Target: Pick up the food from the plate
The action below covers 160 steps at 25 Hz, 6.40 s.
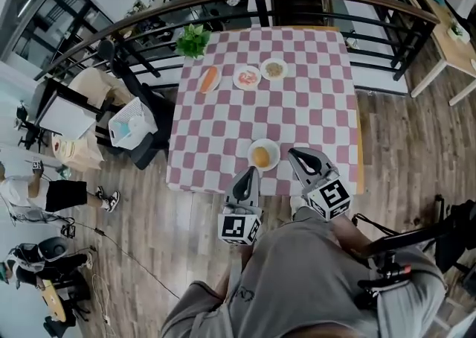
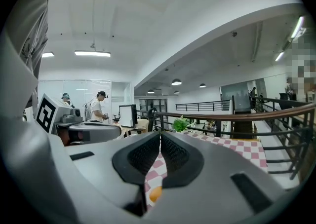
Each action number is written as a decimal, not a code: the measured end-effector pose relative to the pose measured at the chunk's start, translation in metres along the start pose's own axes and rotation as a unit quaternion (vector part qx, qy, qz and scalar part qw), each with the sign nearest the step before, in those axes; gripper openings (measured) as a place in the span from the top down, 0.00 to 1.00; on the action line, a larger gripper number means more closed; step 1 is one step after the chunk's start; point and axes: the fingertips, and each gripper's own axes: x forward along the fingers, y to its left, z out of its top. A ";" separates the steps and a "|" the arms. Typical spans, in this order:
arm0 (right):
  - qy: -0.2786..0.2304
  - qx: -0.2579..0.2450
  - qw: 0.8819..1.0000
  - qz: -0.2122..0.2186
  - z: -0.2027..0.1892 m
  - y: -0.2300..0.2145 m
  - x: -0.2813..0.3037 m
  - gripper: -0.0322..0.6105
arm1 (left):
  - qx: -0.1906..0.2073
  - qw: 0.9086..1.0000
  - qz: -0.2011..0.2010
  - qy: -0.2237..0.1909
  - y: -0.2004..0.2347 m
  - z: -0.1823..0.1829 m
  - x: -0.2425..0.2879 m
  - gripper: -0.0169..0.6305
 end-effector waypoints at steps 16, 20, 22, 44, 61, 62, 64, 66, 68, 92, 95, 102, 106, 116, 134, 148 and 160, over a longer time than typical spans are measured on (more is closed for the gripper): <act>-0.006 0.020 0.999 0.043 0.007 -0.050 0.041 0.92 | 0.024 0.999 -0.021 0.021 -0.032 0.016 0.070 0.96; -0.010 0.015 0.999 0.039 0.018 -0.048 0.042 0.92 | 0.021 1.000 -0.017 0.015 -0.019 0.024 0.071 0.96; -0.009 0.011 1.000 0.028 0.022 -0.049 0.039 0.92 | 0.015 1.000 -0.015 0.008 -0.011 0.026 0.069 0.96; 0.020 0.003 0.999 -0.026 0.004 -0.032 0.049 0.92 | 0.005 0.996 -0.016 0.082 0.049 -0.031 0.053 0.35; 0.037 0.004 0.996 -0.082 -0.011 -0.050 0.017 0.92 | -0.062 0.974 -0.003 0.219 0.074 -0.144 0.075 0.41; 0.039 0.004 0.996 -0.086 -0.012 -0.051 0.014 0.92 | -0.072 0.971 -0.004 0.226 0.074 -0.153 0.077 0.43; 0.041 0.005 0.995 -0.093 -0.013 -0.053 0.009 0.92 | -0.088 0.967 -0.003 0.241 0.075 -0.169 0.082 0.45; 0.043 0.005 0.994 -0.098 -0.014 -0.056 0.004 0.92 | -0.095 0.961 0.003 0.260 0.078 -0.186 0.086 0.46; 0.047 0.006 0.994 -0.102 -0.015 -0.057 0.000 0.92 | -0.098 0.954 0.014 0.284 0.083 -0.205 0.090 0.46; 0.054 0.009 0.989 -0.140 -0.018 -0.076 -0.018 0.92 | -0.142 0.848 0.063 0.508 0.107 -0.367 0.117 0.46; 0.054 0.010 0.988 -0.146 -0.019 -0.080 -0.021 0.92 | -0.139 0.840 0.064 0.521 0.108 -0.378 0.121 0.46; 0.057 0.012 0.987 -0.153 -0.018 -0.087 -0.026 0.92 | -0.111 0.816 0.039 0.566 0.096 -0.400 0.129 0.42; 0.054 0.014 0.986 -0.156 -0.018 -0.088 -0.026 0.92 | -0.045 0.807 0.037 0.587 0.091 -0.413 0.125 0.43; 0.053 0.025 0.985 -0.163 -0.023 -0.093 -0.028 0.92 | -0.047 0.814 0.034 0.578 0.092 -0.411 0.125 0.44; 0.073 0.029 0.988 -0.136 -0.035 -0.086 -0.013 0.92 | -0.066 0.834 0.015 0.547 0.095 -0.409 0.121 0.44; 0.090 0.014 0.992 -0.092 -0.046 -0.069 0.005 0.92 | 0.016 0.852 -0.030 0.522 0.106 -0.386 0.121 0.44; 0.099 0.017 0.994 -0.046 -0.049 -0.058 0.041 0.92 | -0.010 0.943 -0.104 0.315 0.071 -0.267 0.152 0.44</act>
